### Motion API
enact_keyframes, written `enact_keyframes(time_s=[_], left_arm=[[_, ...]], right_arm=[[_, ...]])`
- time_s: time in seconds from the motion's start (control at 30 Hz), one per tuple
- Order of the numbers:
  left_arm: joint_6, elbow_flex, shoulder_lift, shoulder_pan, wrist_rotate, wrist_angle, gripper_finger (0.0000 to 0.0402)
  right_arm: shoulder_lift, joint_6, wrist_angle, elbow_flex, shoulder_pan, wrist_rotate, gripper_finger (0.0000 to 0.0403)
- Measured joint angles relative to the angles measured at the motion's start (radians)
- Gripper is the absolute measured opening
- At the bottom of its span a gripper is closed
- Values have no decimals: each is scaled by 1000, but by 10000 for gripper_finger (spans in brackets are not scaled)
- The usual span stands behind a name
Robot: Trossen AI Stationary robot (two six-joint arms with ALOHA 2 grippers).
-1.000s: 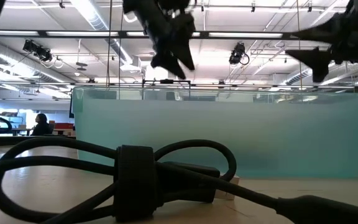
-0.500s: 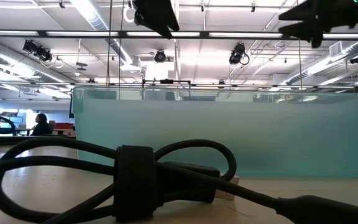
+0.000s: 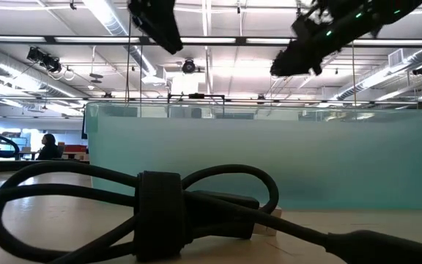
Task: Pick & Place USB Port
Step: Put the striped blue charger cable into the blue bin
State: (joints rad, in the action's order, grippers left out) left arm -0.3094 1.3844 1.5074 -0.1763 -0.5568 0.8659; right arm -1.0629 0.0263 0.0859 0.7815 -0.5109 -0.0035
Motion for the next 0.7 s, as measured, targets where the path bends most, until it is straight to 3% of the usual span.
enact_keyframes(time_s=[0.1, 0.23, 0.47, 0.7], left_arm=[[-45, -76, -41, -43, -48, -33, 252], [-102, -199, -120, -108, -113, -108, 252], [-159, -434, -246, -203, -206, -306, 252], [-272, -581, -279, -282, -256, -407, 252]], right_arm=[[-125, 15, 0, 60, -67, -75, 223], [-297, -7, 30, 178, -93, -89, 223], [-547, -41, 83, 404, -64, -79, 223], [-751, -64, 196, 542, -12, -27, 223]])
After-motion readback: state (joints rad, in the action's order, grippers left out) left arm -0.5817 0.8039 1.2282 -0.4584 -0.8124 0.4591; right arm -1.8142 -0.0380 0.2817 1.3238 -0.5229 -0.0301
